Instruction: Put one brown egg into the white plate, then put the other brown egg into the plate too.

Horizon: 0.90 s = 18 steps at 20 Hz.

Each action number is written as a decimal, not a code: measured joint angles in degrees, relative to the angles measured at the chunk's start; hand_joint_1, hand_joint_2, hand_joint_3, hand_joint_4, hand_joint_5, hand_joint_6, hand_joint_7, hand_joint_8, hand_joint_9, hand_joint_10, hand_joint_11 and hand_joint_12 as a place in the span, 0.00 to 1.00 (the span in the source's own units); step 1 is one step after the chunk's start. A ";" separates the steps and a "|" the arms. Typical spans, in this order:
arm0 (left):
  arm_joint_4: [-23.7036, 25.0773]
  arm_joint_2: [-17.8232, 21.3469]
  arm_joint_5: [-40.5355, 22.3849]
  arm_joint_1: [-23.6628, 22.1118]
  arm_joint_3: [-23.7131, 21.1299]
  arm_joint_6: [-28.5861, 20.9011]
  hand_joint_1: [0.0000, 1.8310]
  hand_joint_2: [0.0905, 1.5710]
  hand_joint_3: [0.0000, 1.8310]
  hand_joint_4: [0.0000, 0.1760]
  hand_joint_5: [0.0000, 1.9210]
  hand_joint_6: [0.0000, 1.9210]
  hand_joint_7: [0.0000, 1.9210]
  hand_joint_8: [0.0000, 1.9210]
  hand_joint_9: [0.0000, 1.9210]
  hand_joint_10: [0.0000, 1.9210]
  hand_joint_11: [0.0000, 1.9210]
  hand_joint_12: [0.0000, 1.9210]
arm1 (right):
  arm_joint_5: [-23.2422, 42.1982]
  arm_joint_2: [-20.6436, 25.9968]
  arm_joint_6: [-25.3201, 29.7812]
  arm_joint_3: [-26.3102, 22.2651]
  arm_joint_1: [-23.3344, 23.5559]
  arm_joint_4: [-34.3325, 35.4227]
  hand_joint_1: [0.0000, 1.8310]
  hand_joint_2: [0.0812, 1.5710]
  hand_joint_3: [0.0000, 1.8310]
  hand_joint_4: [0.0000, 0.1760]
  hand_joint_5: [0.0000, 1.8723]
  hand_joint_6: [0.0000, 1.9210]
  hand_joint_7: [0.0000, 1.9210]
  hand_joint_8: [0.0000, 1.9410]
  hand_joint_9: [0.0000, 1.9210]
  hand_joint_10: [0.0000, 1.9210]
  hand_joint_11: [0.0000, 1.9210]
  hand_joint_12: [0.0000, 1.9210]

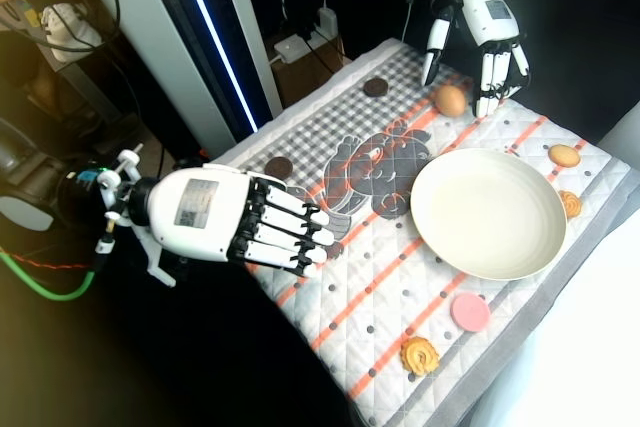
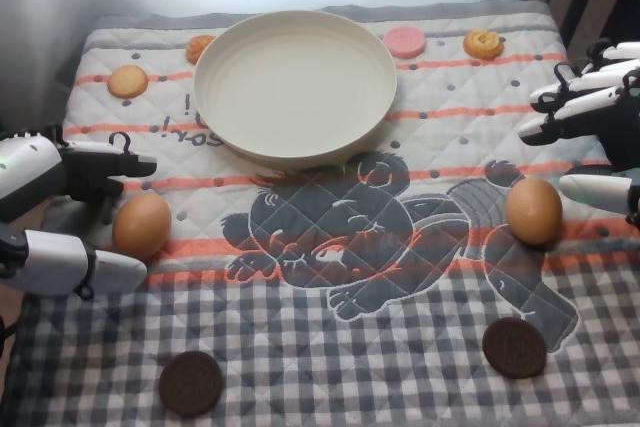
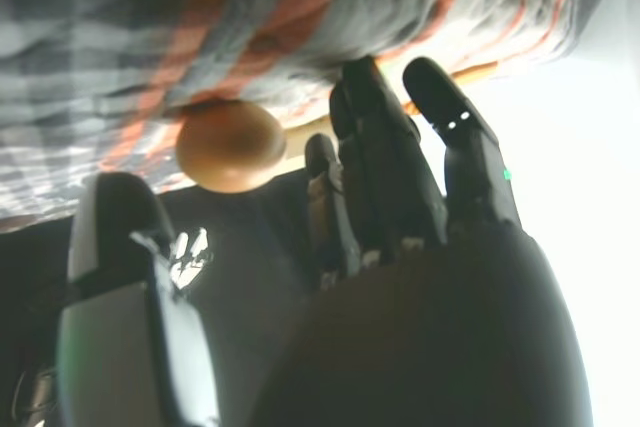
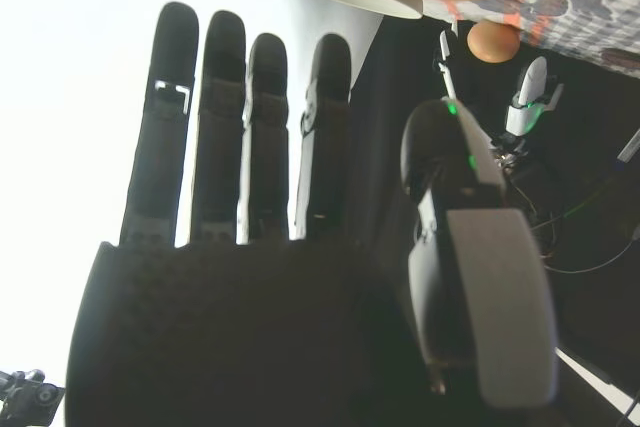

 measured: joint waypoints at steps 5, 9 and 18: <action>0.13 -0.59 -0.39 -0.57 0.11 0.04 0.43 0.58 0.00 0.90 0.22 0.00 0.35 0.01 0.37 0.02 0.00 0.67 | -0.26 -0.07 0.00 0.00 -0.13 0.04 0.24 0.83 0.00 0.27 0.42 0.00 0.32 0.00 0.35 0.00 0.22 0.38; 0.48 -0.98 -0.90 -0.68 0.04 0.20 0.49 0.57 0.00 0.67 0.29 0.00 0.41 0.01 0.29 0.32 0.00 0.73 | -0.24 -0.13 0.00 0.00 -0.37 0.11 0.23 0.84 0.00 0.29 0.41 0.00 0.33 0.00 0.35 0.00 0.21 0.39; 1.11 -2.12 -0.98 -0.79 -0.02 -0.26 0.57 0.64 0.00 0.90 0.55 0.33 0.36 0.49 0.24 0.72 0.04 0.84 | -0.20 -0.52 0.02 0.00 -0.44 0.07 0.24 0.84 0.00 0.22 0.41 0.00 0.34 0.00 0.35 0.00 0.22 0.33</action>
